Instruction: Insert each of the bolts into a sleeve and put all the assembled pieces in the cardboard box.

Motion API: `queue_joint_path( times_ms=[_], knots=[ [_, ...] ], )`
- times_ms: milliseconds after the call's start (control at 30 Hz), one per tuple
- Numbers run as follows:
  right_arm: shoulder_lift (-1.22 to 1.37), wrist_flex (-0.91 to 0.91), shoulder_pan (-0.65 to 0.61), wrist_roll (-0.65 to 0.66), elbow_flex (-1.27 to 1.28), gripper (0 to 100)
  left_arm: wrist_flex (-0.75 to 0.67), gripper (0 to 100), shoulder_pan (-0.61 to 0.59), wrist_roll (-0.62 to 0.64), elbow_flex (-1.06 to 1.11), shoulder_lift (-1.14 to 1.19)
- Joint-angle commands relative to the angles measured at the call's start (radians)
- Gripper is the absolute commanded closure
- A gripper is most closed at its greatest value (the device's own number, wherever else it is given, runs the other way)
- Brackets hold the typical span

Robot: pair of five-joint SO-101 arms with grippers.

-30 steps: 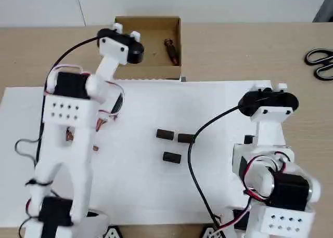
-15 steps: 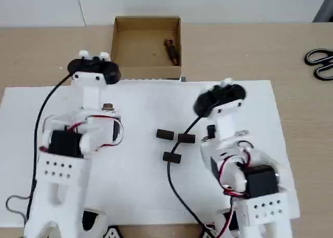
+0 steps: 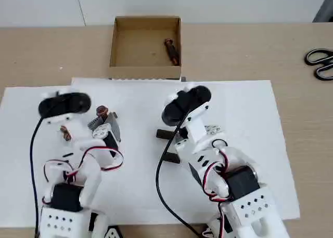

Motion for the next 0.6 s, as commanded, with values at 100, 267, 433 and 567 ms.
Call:
queue_joint_path(
  times_ms=[100, 267, 433, 567],
  knots=[
    [-0.013, -0.133, -0.094, 0.015, 0.08, 99.6, -0.051, 99, 0.006, 0.172, 0.077, -0.212],
    [-0.013, -0.246, -0.176, 0.035, 0.16, 99.6, -0.049, 99, 0.0, 0.219, 0.116, -0.281],
    [-0.013, -0.389, -0.234, 0.114, 0.255, 99.6, -0.049, 99, 0.003, 0.242, 0.136, -0.299],
    [-0.013, -0.466, -0.246, 0.161, 0.318, 99.6, -0.049, 99, 0.006, 0.244, 0.136, -0.299]
  ],
)
